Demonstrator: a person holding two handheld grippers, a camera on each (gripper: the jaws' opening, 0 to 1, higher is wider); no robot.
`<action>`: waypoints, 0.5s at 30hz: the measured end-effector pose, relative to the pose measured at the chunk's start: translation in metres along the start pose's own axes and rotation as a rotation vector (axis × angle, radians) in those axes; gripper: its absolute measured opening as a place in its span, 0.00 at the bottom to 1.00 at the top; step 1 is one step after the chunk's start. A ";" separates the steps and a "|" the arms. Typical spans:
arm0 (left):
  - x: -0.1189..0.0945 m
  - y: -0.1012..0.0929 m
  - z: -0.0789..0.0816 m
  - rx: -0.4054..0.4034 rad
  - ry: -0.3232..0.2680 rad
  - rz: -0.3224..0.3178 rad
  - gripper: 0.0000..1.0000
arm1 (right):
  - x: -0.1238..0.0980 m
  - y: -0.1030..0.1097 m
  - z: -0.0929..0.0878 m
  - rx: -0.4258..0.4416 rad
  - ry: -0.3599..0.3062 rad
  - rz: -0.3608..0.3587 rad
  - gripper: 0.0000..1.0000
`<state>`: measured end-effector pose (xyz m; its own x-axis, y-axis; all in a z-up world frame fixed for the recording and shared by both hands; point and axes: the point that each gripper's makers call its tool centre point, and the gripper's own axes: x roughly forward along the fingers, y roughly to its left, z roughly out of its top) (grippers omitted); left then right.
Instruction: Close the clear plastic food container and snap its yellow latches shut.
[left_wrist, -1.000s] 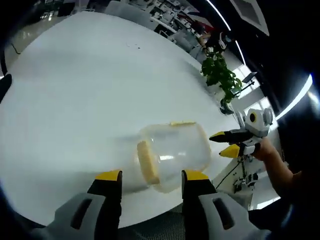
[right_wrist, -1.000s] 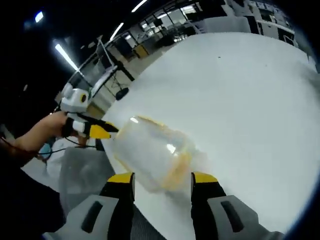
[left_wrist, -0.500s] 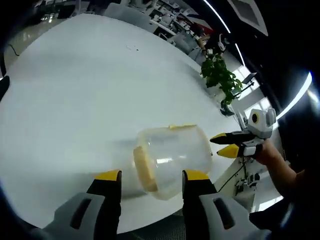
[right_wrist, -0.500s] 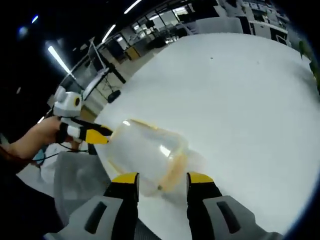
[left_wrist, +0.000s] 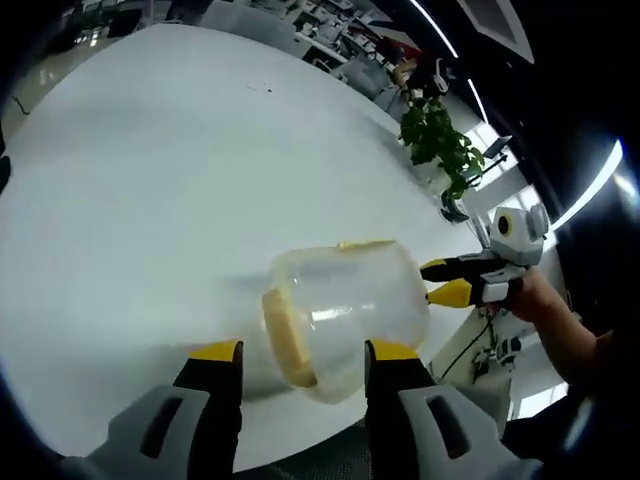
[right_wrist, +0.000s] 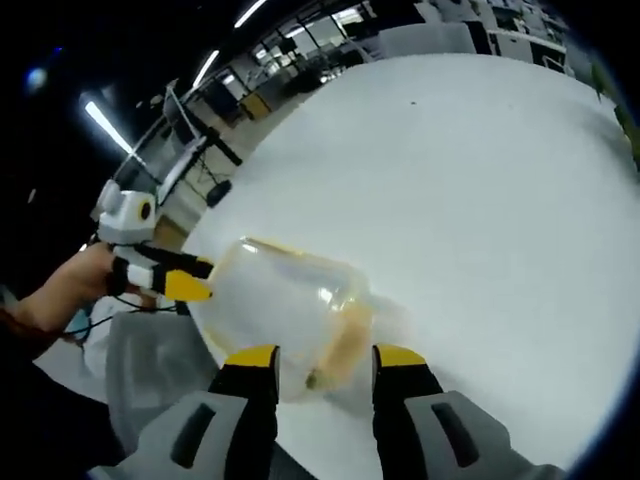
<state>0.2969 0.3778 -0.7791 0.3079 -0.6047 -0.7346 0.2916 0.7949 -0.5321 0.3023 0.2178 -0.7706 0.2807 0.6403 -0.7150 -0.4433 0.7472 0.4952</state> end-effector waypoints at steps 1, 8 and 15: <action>0.001 -0.001 0.001 -0.003 -0.002 -0.007 0.48 | 0.000 0.001 0.000 0.012 0.000 0.006 0.33; 0.008 -0.004 -0.001 0.019 0.002 0.000 0.44 | 0.003 -0.003 -0.002 0.030 0.014 0.009 0.25; 0.011 -0.010 0.000 0.033 0.017 -0.006 0.39 | 0.004 -0.002 -0.002 0.030 0.028 0.018 0.25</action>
<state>0.2975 0.3632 -0.7815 0.2911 -0.6081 -0.7386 0.3231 0.7891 -0.5224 0.3022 0.2186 -0.7753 0.2485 0.6490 -0.7191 -0.4226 0.7406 0.5224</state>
